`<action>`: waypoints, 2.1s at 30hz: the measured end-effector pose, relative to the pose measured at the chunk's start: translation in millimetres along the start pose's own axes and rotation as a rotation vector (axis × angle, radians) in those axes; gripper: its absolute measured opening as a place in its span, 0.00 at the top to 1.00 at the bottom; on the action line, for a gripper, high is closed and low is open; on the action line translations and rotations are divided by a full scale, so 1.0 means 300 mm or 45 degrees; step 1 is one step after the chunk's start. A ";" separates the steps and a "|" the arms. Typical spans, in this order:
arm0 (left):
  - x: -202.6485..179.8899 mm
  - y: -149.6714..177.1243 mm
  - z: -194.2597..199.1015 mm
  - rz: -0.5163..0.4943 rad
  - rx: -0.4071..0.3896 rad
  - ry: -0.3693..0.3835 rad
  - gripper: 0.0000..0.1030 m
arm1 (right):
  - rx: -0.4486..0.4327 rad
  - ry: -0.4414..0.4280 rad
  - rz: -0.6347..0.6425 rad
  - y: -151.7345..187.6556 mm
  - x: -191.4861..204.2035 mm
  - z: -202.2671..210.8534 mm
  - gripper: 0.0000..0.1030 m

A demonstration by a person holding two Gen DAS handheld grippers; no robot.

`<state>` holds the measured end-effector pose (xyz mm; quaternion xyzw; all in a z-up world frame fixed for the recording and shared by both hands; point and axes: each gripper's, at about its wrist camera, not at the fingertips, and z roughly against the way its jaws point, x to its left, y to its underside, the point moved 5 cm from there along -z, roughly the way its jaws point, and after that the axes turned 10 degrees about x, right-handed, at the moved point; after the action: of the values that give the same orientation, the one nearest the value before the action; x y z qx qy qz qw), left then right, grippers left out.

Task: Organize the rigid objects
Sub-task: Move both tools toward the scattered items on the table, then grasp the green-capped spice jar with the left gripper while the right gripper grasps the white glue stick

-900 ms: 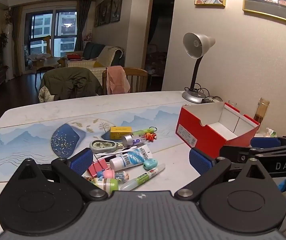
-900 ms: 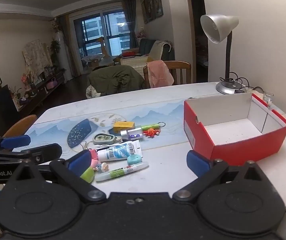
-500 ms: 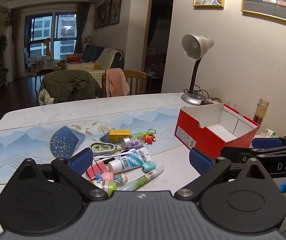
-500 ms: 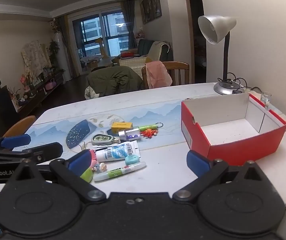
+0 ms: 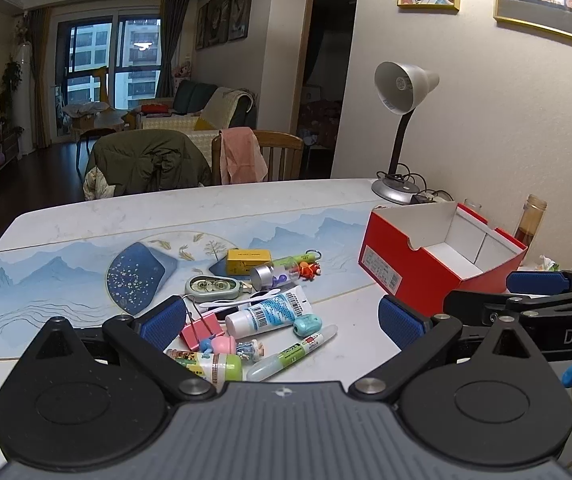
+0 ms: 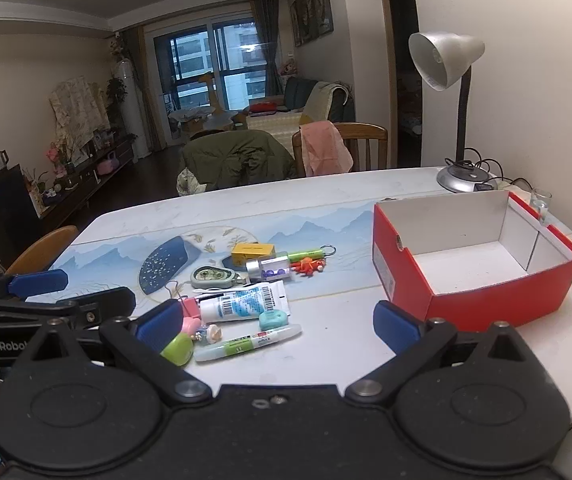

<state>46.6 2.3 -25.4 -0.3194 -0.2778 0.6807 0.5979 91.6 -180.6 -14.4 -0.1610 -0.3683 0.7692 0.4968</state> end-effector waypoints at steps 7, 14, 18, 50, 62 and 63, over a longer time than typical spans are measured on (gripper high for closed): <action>0.015 -0.003 -0.004 -0.002 0.001 -0.007 0.00 | 0.002 -0.011 -0.004 -0.013 0.014 -0.014 0.01; 0.043 -0.017 -0.015 0.005 -0.008 -0.004 0.00 | 0.002 -0.015 0.005 -0.021 0.028 -0.033 0.02; 0.061 -0.024 -0.030 0.016 0.001 0.000 0.00 | 0.014 -0.019 0.009 -0.029 0.043 -0.054 0.02; 0.250 0.118 -0.457 0.023 0.301 -0.130 0.00 | 0.455 0.070 -0.134 0.004 0.030 -0.601 0.11; 0.244 0.152 -0.525 -0.017 0.370 -0.159 0.00 | 0.589 0.103 -0.268 0.028 0.037 -0.763 0.16; 0.245 0.154 -0.527 -0.019 0.374 -0.159 0.00 | 0.588 0.103 -0.263 0.024 0.042 -0.770 0.16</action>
<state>132.6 68.4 -169.5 -0.1834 -0.2141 0.7280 0.6249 223.1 -77.3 -174.6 -0.0352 -0.1772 0.7709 0.6108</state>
